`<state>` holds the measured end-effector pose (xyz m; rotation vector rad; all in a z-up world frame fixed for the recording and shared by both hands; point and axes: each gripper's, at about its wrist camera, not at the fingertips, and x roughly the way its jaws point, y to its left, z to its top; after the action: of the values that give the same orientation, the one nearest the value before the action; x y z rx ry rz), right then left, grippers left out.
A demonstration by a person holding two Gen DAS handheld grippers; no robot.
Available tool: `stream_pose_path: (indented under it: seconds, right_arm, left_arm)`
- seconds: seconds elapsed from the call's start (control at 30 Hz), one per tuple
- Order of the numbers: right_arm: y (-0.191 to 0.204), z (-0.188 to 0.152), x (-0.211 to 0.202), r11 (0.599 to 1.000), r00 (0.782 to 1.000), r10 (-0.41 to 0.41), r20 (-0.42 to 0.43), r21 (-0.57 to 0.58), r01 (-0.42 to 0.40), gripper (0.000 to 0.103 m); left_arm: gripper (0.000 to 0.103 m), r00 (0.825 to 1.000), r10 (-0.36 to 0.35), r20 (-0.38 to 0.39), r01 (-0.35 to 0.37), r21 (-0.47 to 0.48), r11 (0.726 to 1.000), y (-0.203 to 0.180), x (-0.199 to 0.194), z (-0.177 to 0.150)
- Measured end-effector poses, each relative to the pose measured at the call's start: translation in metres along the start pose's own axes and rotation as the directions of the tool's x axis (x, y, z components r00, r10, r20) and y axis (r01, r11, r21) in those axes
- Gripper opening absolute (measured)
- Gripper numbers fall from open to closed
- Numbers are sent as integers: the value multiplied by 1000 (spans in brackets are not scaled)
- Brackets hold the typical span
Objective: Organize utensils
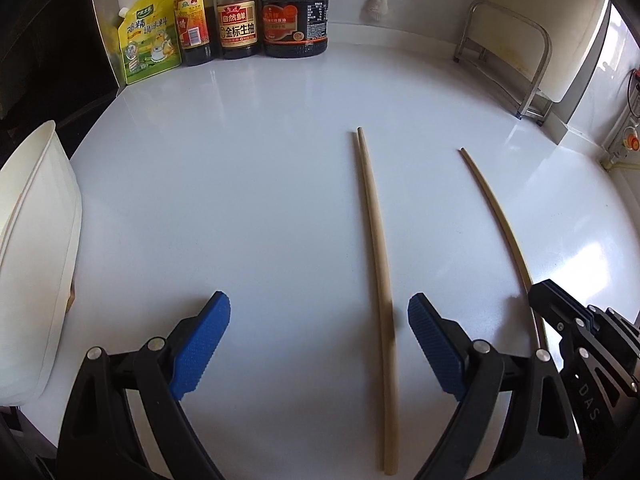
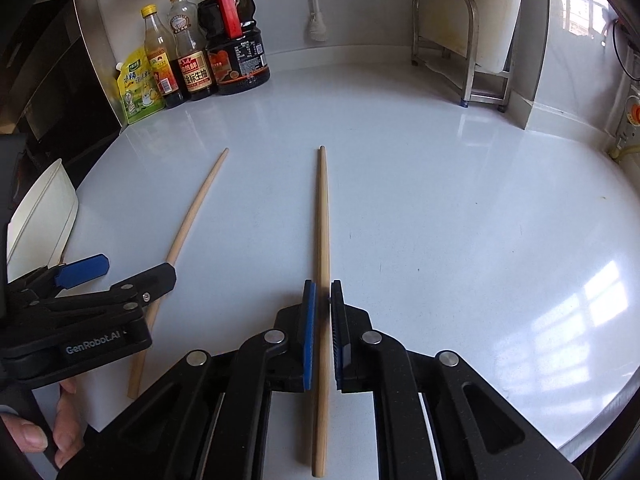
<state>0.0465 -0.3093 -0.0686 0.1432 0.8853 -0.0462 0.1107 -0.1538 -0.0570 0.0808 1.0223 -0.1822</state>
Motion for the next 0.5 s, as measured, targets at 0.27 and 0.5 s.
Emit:
stream_pose_path:
  seconds: [0.27, 0.5]
  right_arm:
    - [7, 1, 9, 996, 998, -55, -3, -71, 55, 30]
    - [15, 0, 9, 992, 998, -59, 2, -115, 59, 6]
  left_arm:
    - [90, 1000, 21, 9, -21, -4, 1000, -5, 7, 5]
    - [17, 999, -27, 39, 26, 41, 999, -16, -3, 3]
